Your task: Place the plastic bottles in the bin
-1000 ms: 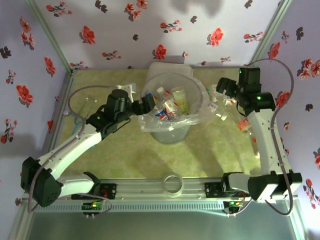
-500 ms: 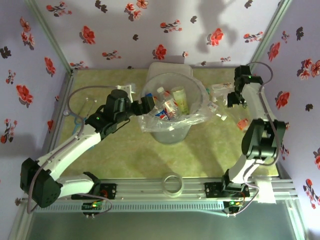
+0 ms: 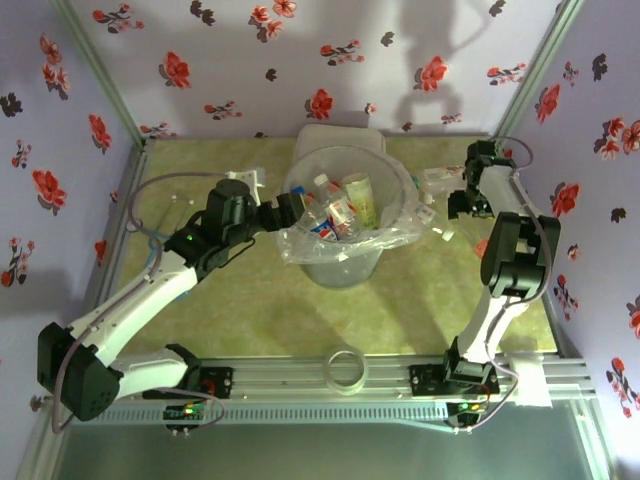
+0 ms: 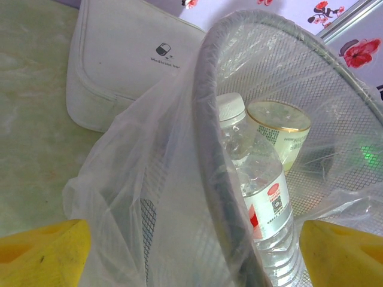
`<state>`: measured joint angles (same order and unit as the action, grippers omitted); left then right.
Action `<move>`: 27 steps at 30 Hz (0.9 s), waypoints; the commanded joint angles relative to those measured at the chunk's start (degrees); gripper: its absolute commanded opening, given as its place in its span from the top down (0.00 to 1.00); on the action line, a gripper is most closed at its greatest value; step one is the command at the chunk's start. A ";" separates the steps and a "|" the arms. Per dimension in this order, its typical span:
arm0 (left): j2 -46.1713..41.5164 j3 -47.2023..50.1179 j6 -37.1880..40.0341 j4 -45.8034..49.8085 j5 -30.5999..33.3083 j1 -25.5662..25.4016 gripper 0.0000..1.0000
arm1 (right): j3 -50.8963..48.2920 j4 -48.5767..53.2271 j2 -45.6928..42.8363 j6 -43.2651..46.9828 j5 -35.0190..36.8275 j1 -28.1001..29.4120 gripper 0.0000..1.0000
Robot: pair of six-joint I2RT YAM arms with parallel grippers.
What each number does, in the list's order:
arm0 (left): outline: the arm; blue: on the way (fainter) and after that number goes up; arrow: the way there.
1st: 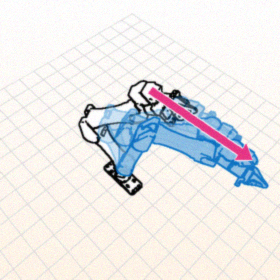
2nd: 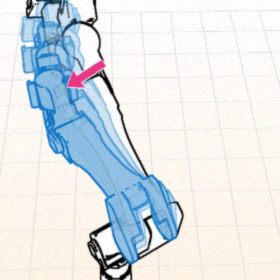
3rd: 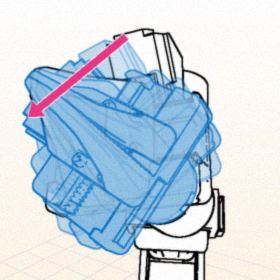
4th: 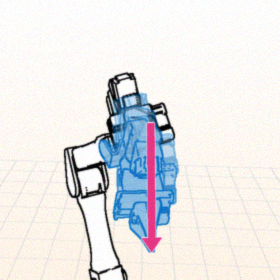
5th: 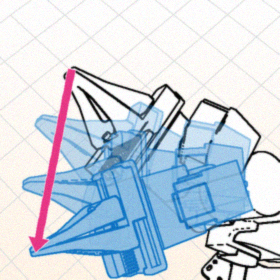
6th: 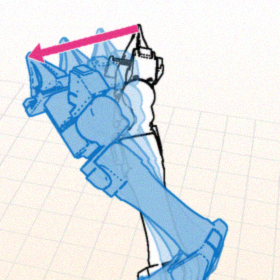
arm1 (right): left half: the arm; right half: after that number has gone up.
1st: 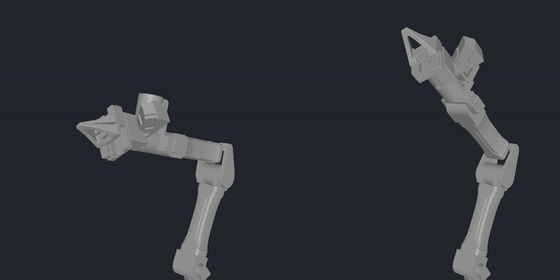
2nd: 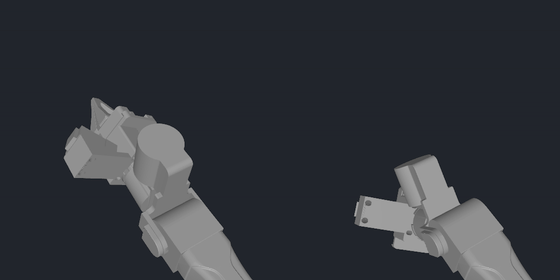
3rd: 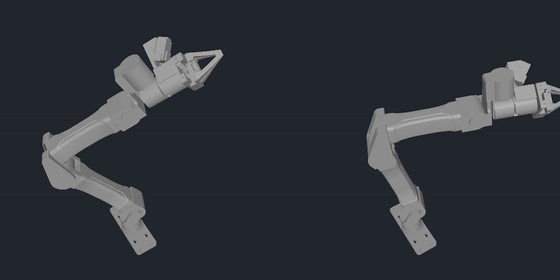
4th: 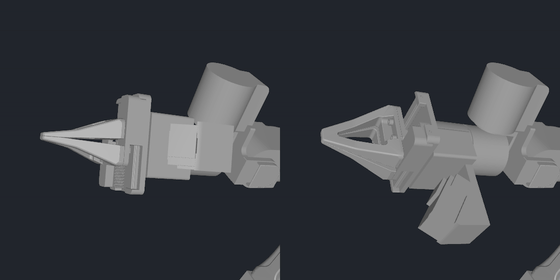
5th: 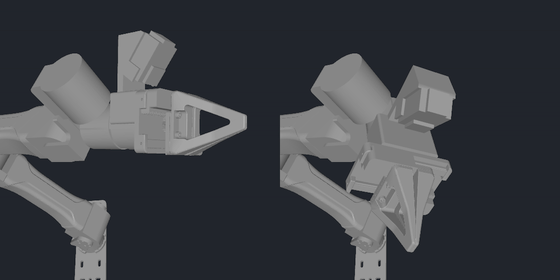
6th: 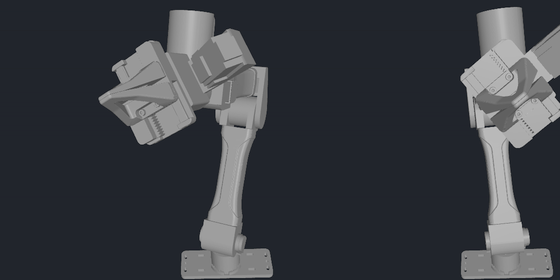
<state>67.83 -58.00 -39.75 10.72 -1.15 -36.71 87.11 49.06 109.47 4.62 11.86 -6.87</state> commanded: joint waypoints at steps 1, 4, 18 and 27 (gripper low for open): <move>-1.17 0.65 1.40 1.43 -0.26 0.67 0.09 | -0.96 -3.55 2.93 -1.06 -2.29 0.02 0.19; -1.23 0.34 1.51 1.98 -0.26 0.76 0.09 | -0.72 -4.82 4.46 -1.74 -2.53 -0.15 0.21; -1.83 -0.01 1.47 2.82 -0.01 0.94 0.10 | -1.28 -6.67 7.41 -4.05 -4.73 -0.95 0.41; -1.94 0.22 1.32 2.56 0.00 0.94 0.09 | -0.92 -1.64 -1.06 -4.83 -2.58 -0.95 0.60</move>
<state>66.98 -58.00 -39.75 11.81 -1.13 -36.36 86.04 43.86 114.02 1.06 8.78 -7.57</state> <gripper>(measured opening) 0.906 0.559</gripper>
